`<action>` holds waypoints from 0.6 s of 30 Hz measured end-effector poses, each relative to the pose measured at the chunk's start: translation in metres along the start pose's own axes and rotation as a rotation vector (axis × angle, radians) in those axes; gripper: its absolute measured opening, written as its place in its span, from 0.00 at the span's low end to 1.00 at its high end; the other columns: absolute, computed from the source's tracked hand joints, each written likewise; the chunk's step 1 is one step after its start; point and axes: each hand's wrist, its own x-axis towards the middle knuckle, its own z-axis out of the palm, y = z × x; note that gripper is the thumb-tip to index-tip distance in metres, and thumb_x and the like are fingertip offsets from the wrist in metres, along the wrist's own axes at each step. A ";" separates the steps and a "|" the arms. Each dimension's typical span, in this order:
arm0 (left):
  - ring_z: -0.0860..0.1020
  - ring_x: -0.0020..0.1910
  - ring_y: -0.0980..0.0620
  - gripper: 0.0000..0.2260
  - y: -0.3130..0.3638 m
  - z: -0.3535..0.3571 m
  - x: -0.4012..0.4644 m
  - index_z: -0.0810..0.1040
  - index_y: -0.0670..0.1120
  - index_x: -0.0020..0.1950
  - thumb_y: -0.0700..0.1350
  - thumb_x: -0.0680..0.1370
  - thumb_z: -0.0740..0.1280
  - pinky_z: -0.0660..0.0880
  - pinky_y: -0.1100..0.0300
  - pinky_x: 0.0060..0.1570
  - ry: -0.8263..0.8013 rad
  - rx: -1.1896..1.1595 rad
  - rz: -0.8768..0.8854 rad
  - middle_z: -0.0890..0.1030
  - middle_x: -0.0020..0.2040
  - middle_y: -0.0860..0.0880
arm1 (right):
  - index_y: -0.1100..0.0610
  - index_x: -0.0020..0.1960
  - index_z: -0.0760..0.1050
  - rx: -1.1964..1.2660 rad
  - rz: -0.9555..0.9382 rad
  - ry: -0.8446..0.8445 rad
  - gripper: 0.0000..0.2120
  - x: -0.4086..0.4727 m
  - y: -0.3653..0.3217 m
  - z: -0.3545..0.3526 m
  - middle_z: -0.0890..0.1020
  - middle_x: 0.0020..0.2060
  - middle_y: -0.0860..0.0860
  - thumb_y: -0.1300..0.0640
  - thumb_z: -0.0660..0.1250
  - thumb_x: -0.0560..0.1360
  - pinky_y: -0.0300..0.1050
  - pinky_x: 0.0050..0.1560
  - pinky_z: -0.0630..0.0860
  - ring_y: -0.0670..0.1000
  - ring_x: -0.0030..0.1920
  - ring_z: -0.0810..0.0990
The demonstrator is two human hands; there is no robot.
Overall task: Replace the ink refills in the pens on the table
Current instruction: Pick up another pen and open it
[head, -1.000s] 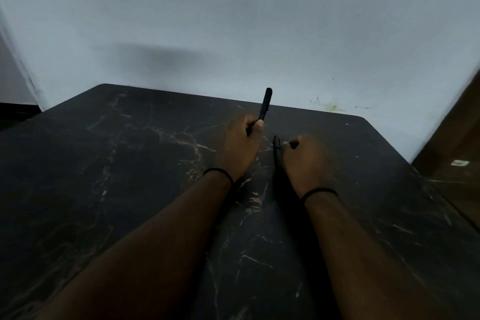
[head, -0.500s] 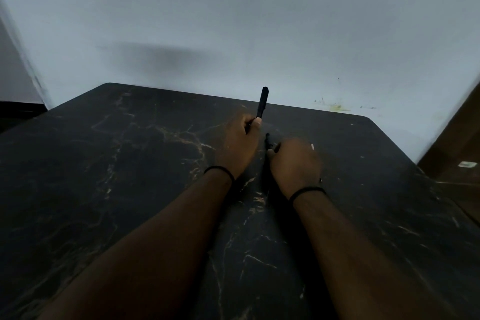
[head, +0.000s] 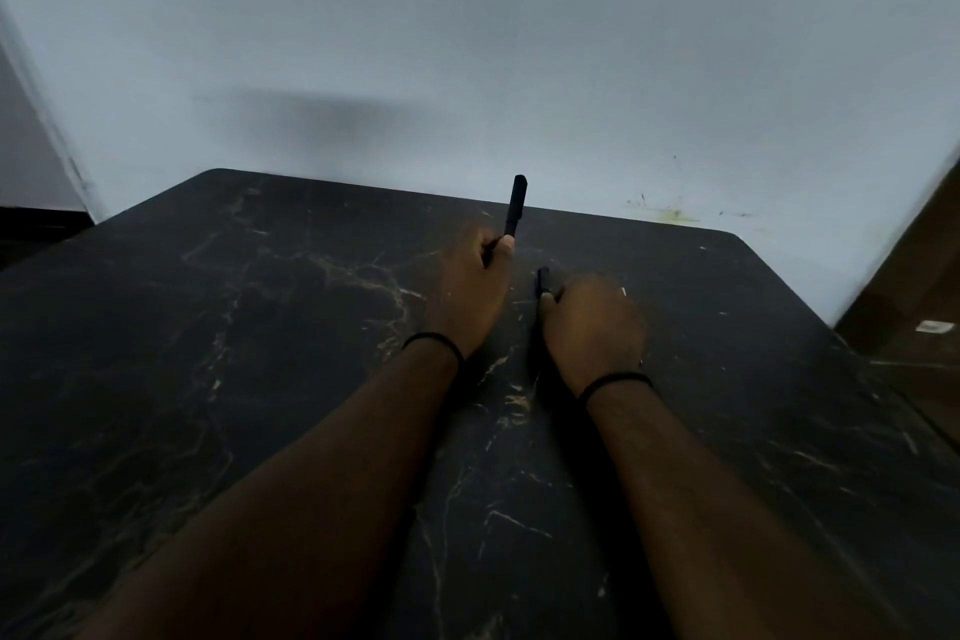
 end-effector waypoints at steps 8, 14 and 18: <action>0.70 0.29 0.58 0.11 -0.001 0.001 0.000 0.70 0.55 0.39 0.51 0.82 0.62 0.71 0.59 0.32 -0.010 -0.002 -0.021 0.73 0.32 0.55 | 0.55 0.47 0.79 0.141 0.063 0.086 0.16 0.004 0.006 -0.002 0.83 0.44 0.54 0.49 0.57 0.82 0.46 0.47 0.76 0.56 0.46 0.81; 0.69 0.27 0.62 0.10 0.009 0.004 -0.004 0.72 0.52 0.40 0.47 0.82 0.63 0.68 0.63 0.32 -0.065 -0.067 -0.014 0.71 0.31 0.55 | 0.58 0.46 0.79 0.768 0.035 0.341 0.17 0.002 0.006 -0.003 0.79 0.34 0.52 0.48 0.59 0.82 0.38 0.32 0.67 0.46 0.33 0.74; 0.77 0.33 0.57 0.06 0.019 0.007 -0.011 0.78 0.44 0.46 0.43 0.81 0.64 0.75 0.58 0.37 -0.177 -0.116 0.015 0.79 0.36 0.51 | 0.44 0.40 0.80 0.998 -0.019 0.203 0.13 0.001 0.000 -0.003 0.81 0.32 0.39 0.43 0.63 0.80 0.26 0.32 0.69 0.36 0.32 0.77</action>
